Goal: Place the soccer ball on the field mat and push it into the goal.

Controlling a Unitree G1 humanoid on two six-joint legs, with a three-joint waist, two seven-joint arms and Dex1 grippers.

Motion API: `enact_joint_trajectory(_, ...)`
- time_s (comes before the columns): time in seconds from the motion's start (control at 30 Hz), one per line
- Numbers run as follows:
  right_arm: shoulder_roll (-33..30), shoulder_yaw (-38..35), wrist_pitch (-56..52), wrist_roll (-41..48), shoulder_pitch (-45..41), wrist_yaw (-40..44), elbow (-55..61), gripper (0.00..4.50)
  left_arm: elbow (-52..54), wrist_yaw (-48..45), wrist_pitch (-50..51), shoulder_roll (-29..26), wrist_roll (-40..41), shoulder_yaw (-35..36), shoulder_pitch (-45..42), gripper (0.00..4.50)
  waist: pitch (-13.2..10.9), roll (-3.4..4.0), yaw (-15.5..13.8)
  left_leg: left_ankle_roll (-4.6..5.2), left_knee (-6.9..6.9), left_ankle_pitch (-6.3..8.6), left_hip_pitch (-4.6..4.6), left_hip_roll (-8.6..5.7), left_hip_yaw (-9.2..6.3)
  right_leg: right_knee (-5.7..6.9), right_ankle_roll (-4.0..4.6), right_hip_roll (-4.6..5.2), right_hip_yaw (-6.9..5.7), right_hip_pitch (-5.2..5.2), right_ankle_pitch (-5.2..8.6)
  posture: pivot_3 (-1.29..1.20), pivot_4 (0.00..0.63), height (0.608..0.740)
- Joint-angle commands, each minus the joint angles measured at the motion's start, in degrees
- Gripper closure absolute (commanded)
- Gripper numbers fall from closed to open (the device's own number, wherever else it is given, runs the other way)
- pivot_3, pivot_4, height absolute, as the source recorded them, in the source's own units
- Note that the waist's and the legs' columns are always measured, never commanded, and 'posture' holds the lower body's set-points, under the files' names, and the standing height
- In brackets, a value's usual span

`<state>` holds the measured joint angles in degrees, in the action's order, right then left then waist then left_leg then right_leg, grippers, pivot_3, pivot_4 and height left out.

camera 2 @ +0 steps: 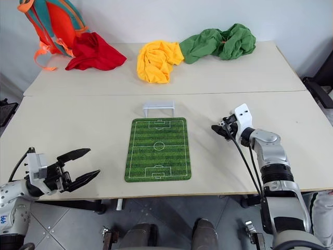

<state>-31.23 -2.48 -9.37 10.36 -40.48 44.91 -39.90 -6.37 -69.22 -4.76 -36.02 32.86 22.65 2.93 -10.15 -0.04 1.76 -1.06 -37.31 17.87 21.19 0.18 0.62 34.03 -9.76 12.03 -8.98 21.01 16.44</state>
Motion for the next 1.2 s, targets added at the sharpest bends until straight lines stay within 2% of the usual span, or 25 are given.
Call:
enact_joint_trajectory(0.03,-0.7,-1.0,-0.5,-0.3,1.0,-0.6,2.1,2.66,1.9,0.5,-0.3,0.0,1.5,1.6,0.6,0.00,0.0,0.00,-0.1,0.00,-0.01,0.00,0.00,0.00,0.00,0.00,0.00,0.00,0.00,0.00,0.00,0.00,0.150,0.740)
enact_joint_trajectory(0.13,-1.5,-1.9,-2.1,0.4,2.6,-0.7,6.2,3.60,1.8,0.3,-0.4,-0.2,1.6,1.3,0.4,0.00,0.0,0.00,-0.2,0.00,0.00,0.00,0.01,0.00,-0.01,0.00,0.00,0.00,0.00,0.00,0.00,0.00,0.150,0.740)
enact_joint_trajectory(0.3,-3.0,-2.1,-7.1,2.3,6.4,0.1,21.3,3.65,-0.1,-1.4,-1.0,-0.9,1.3,0.8,-0.6,0.00,0.0,0.01,-0.2,-0.01,0.06,0.00,0.07,0.00,-0.01,-0.01,0.00,-0.01,-0.01,0.08,0.00,0.00,0.150,0.740)
enact_joint_trajectory(0.37,-3.9,-0.6,-11.6,4.2,8.2,2.3,31.7,3.65,-0.9,-2.5,-1.3,-1.0,1.2,0.4,-1.4,0.00,0.0,0.02,-0.1,-0.01,0.06,0.00,0.07,0.00,0.01,-0.01,0.00,-0.01,0.00,0.09,0.00,0.00,0.150,0.740)
enact_joint_trajectory(0.43,-5.0,2.3,-18.0,6.2,9.2,4.5,42.2,3.65,-2.3,-3.9,-1.4,-1.4,1.0,-0.2,-2.7,0.00,0.0,0.02,0.0,-0.02,0.07,0.01,0.07,0.06,0.03,-0.01,0.00,-0.06,0.02,0.14,0.00,0.00,0.150,0.740)
enact_joint_trajectory(0.53,-5.6,7.0,-23.1,7.5,9.2,7.7,49.8,3.65,-5.0,-5.5,-1.9,-1.8,0.1,-1.1,-4.8,0.00,0.0,0.01,-0.2,-0.10,0.04,0.05,0.06,0.28,0.06,-0.02,0.09,-0.25,0.04,0.15,-0.05,0.00,0.150,0.740)
enact_joint_trajectory(0.63,-4.3,14.6,-26.7,8.0,8.4,10.5,55.8,3.65,-9.4,-7.8,-4.0,-2.6,-1.6,-2.2,-7.6,0.00,0.0,-0.01,-0.2,-0.21,-0.01,0.12,0.07,0.49,0.09,-0.06,0.17,-0.48,0.03,0.17,-0.09,0.00,0.150,0.740)
enact_joint_trajectory(0.8,-0.9,22.9,-25.8,6.8,6.9,13.7,57.2,3.65,-13.0,-10.0,-6.2,-2.8,-2.7,-3.4,-10.2,0.00,0.0,-0.01,-0.2,-0.23,-0.01,0.13,0.12,0.52,0.16,-0.05,0.21,-0.52,0.08,0.29,-0.10,0.00,0.150,0.740)
enact_joint_trajectory(0.93,1.5,30.5,-18.9,0.4,5.0,15.2,51.0,3.65,-13.3,-9.4,-6.9,-2.0,-2.7,-3.3,-10.5,0.00,0.0,-0.01,-0.1,-0.24,-0.02,0.13,0.12,0.54,0.19,-0.01,0.21,-0.54,0.08,0.34,-0.10,0.00,0.150,0.740)
enact_joint_trajectory(1.2,6.2,34.0,-16.6,-2.2,3.2,17.3,44.8,3.65,-10.7,-9.5,-7.3,-1.8,-1.5,-2.1,-6.2,0.00,0.0,-0.01,-0.1,-0.27,0.00,0.15,0.12,0.58,0.27,0.00,0.22,-0.57,0.10,0.40,-0.10,0.00,0.150,0.740)
